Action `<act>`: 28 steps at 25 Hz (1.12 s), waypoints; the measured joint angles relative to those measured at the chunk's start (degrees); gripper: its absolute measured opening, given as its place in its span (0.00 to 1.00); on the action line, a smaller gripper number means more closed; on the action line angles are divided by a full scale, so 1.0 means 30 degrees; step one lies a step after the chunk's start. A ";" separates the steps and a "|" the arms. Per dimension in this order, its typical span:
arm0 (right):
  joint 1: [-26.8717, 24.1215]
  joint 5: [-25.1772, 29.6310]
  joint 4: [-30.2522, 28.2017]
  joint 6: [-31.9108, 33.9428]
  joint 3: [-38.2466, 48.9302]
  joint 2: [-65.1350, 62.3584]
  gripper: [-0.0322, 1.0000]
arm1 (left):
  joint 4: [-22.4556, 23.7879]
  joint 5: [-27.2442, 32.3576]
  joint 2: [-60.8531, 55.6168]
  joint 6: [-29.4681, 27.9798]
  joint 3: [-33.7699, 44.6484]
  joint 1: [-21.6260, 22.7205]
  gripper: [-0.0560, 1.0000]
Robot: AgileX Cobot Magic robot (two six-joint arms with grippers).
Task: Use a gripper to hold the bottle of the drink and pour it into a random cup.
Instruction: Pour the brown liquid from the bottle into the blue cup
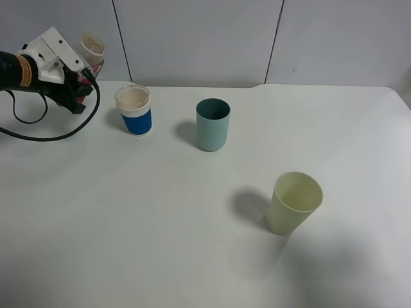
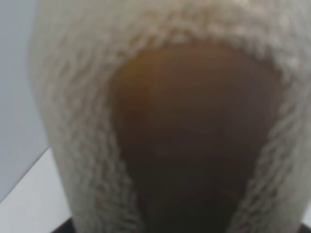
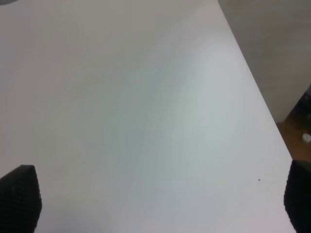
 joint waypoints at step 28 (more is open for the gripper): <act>0.0000 0.0000 0.0000 0.0000 0.0000 0.0000 1.00 | 0.0785 0.3810 -0.0739 0.4734 0.0000 -0.2405 0.37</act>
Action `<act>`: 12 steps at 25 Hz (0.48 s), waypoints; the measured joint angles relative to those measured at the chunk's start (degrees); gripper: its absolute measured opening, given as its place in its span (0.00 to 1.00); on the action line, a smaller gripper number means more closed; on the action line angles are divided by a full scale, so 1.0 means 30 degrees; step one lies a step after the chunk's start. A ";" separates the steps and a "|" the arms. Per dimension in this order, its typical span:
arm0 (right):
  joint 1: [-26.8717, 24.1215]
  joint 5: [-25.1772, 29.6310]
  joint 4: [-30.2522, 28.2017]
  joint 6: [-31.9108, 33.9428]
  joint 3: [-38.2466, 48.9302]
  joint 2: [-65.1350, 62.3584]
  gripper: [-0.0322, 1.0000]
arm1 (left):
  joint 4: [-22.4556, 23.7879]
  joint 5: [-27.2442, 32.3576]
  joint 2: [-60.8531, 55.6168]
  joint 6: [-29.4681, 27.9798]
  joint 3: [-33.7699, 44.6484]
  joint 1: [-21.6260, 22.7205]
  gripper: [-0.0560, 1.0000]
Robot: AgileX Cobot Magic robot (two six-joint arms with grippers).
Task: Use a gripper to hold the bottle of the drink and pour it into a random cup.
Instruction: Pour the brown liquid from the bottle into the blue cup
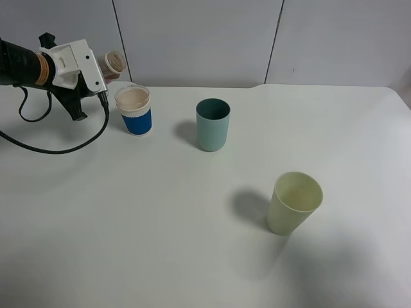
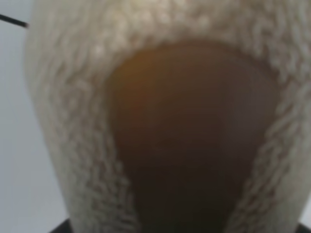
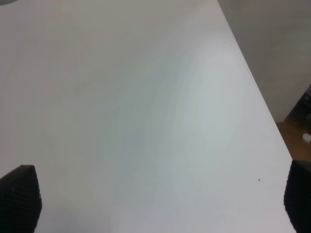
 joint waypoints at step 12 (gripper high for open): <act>0.0000 0.0000 0.0000 0.0000 0.0000 0.0000 1.00 | 0.0649 0.0672 0.0000 0.1309 0.0000 0.0000 0.37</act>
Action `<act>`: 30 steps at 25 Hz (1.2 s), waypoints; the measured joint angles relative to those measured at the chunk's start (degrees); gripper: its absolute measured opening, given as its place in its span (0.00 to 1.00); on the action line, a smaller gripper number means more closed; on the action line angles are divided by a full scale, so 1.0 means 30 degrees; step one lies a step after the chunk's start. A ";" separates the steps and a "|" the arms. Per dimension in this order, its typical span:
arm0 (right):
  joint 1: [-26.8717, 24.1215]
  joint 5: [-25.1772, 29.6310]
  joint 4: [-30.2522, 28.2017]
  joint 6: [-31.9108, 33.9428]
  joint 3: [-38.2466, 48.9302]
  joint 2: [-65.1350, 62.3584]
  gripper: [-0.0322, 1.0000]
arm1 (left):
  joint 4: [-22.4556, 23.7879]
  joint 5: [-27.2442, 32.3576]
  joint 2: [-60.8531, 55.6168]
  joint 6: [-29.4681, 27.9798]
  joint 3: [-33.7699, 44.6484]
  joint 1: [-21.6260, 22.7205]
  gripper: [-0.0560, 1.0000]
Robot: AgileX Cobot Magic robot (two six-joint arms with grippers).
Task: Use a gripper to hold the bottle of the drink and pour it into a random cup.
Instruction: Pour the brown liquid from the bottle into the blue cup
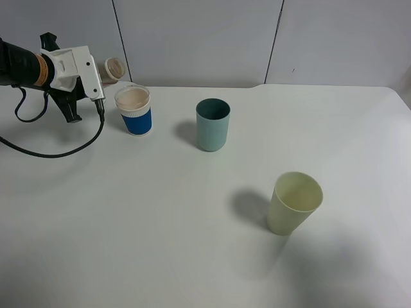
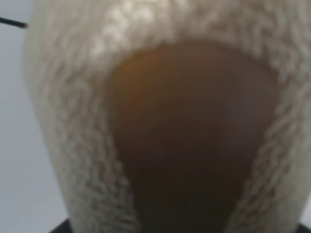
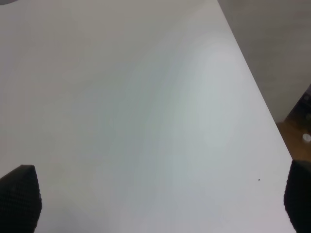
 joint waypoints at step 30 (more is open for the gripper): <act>0.0000 0.0000 0.0000 0.0000 0.0000 0.0000 1.00 | 0.0596 0.2645 0.0325 0.2428 -0.0819 -0.1110 0.36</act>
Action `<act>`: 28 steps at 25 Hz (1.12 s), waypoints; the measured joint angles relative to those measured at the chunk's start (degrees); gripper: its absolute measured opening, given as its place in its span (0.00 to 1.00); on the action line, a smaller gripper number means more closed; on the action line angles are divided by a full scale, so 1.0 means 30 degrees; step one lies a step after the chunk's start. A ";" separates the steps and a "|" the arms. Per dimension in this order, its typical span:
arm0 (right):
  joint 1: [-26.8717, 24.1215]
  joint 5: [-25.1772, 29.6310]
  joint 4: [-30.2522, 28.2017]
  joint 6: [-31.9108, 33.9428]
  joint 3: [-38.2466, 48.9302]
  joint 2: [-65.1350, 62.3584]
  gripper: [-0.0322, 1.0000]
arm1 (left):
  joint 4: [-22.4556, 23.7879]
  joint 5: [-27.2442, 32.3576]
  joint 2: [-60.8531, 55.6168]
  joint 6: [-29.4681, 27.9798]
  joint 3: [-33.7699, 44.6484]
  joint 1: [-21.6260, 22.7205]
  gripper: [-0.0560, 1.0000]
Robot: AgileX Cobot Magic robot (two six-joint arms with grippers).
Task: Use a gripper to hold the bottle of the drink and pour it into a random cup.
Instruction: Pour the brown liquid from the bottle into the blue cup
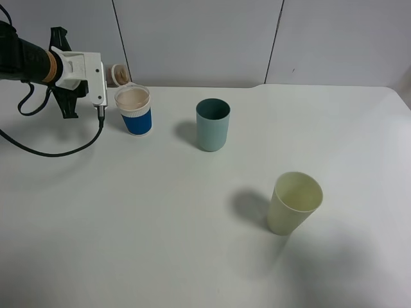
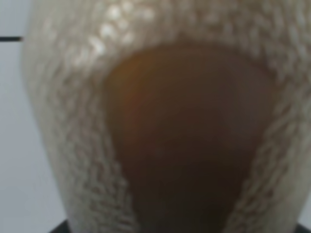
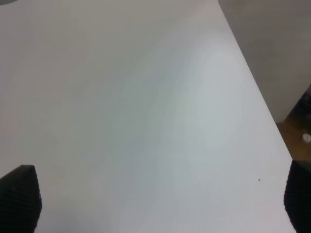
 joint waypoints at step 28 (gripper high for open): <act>0.0000 0.0000 0.0000 0.0000 0.0000 0.0000 1.00 | 0.0586 0.0985 0.0046 0.0645 -0.0612 -0.0101 0.36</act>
